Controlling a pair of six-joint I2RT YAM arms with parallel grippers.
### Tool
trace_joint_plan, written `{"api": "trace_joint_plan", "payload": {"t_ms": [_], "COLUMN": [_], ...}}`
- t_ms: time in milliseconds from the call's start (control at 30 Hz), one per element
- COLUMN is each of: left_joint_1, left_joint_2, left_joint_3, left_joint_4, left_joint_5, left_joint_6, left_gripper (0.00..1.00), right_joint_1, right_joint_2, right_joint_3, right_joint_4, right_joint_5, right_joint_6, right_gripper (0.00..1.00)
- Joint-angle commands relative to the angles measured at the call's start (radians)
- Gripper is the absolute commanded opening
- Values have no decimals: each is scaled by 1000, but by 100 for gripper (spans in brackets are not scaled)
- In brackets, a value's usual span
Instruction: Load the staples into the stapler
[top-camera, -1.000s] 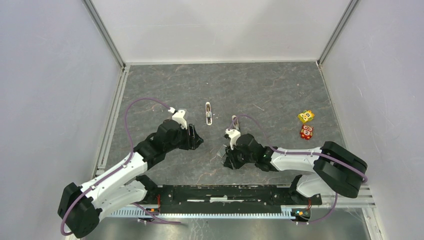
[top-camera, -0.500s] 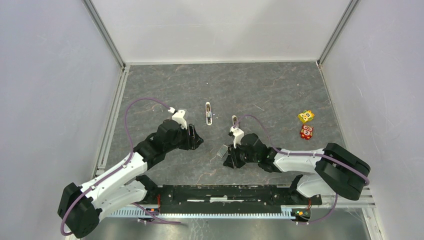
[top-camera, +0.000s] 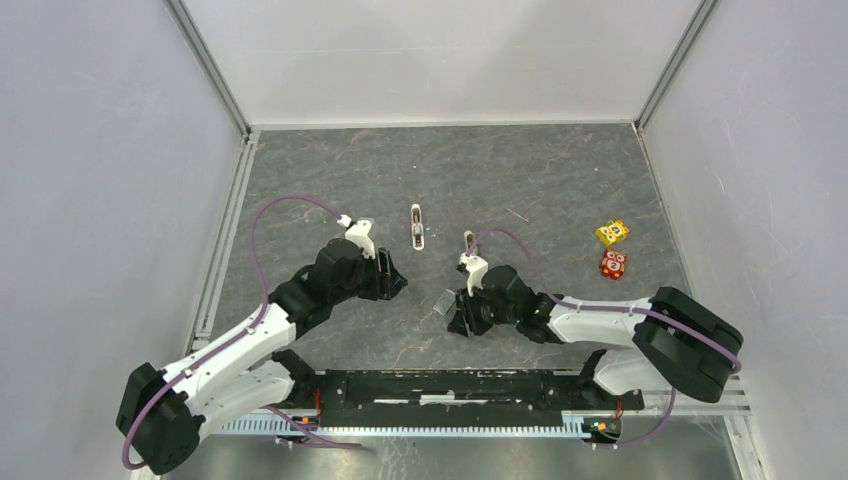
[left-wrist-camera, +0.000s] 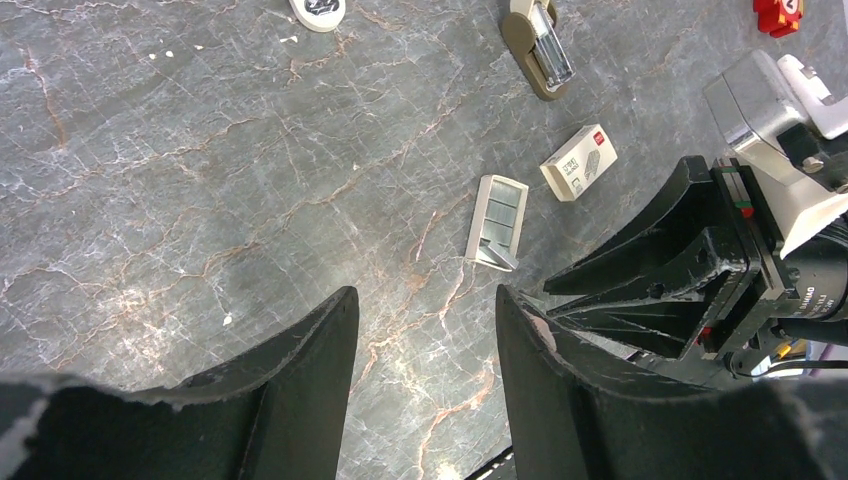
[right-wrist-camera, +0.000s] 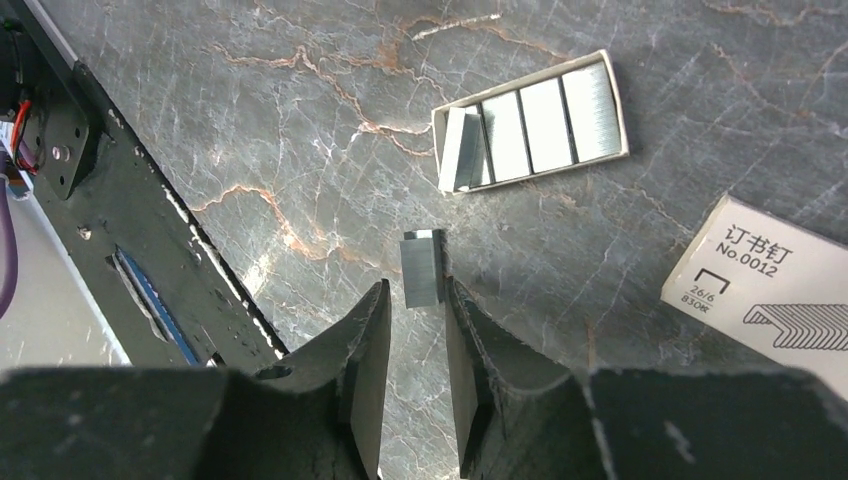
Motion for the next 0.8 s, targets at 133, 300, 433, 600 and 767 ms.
{"api": "trace_joint_plan", "payload": {"t_ms": [133, 300, 433, 600, 767], "left_joint_1": [5, 5, 6, 4, 5], "left_joint_2": [-5, -8, -8, -7, -13], "left_joint_3": [30, 26, 24, 21, 18], "left_joint_4": [17, 17, 17, 22, 20], "left_joint_5": [15, 13, 12, 14, 17], "left_joint_6": [45, 45, 43, 42, 40], "left_gripper": [60, 61, 61, 61, 61], "right_joint_1": [20, 29, 34, 38, 40], "right_joint_2": [35, 49, 46, 44, 45], "right_joint_3": [56, 65, 67, 63, 58], "right_joint_4": [5, -19, -42, -54, -55], "right_joint_5": [2, 32, 49, 56, 49], "right_joint_6": [-33, -37, -43, -41, -33], "right_gripper": [34, 33, 32, 30, 32]}}
